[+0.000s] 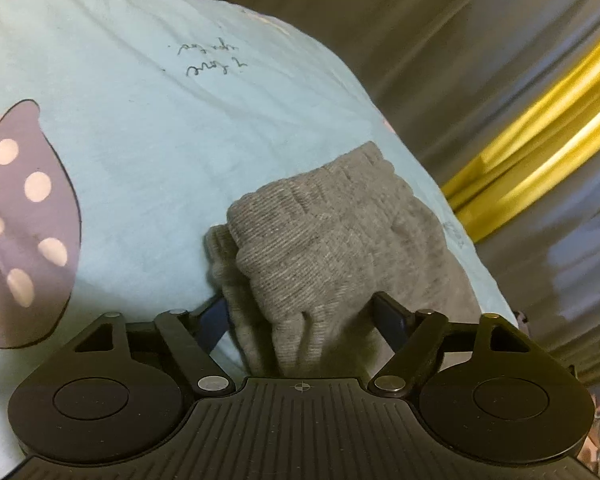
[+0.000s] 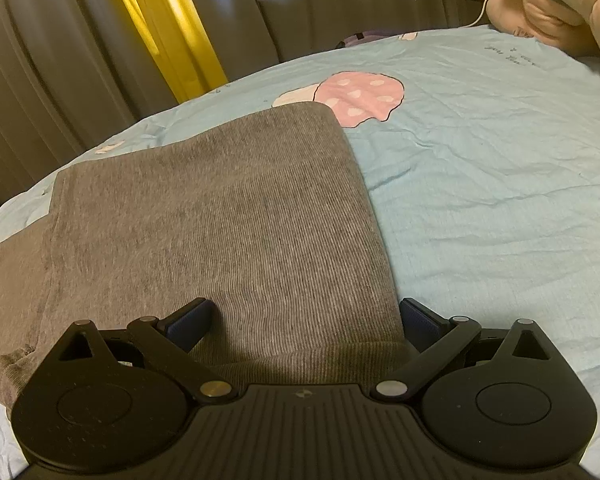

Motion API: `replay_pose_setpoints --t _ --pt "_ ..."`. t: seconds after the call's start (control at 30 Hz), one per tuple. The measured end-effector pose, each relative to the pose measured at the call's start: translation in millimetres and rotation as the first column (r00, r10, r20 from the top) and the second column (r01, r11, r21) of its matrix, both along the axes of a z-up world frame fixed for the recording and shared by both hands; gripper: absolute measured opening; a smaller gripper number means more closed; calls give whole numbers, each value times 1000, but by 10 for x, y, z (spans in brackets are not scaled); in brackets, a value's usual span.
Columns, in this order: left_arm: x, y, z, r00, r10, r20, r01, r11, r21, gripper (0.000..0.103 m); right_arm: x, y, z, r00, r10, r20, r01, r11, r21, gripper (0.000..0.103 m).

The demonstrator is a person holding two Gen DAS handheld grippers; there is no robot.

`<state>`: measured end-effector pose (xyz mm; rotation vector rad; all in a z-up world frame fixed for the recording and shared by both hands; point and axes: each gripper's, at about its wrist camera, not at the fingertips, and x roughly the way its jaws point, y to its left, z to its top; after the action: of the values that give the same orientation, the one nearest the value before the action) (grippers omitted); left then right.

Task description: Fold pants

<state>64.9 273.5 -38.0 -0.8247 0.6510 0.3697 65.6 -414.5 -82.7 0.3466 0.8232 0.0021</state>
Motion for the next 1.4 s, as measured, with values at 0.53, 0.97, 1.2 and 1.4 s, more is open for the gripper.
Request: replay_pose_setpoints --t 0.53,0.97,1.2,1.4 --pt "-138 -443 790 987 -97 126 66 972 226 37 -6 -1 13 1000 -4 16 4 1000 2 99" --pt "7 -2253 1650 832 -510 216 343 780 523 36 -79 -123 60 1000 -19 22 17 995 95 99" --pt "115 -3775 1202 696 -711 96 548 613 569 37 -118 -257 66 999 -39 30 33 982 183 99" --pt "279 -4575 485 602 -761 -243 761 454 464 46 -164 -319 84 998 -46 34 38 975 220 99"
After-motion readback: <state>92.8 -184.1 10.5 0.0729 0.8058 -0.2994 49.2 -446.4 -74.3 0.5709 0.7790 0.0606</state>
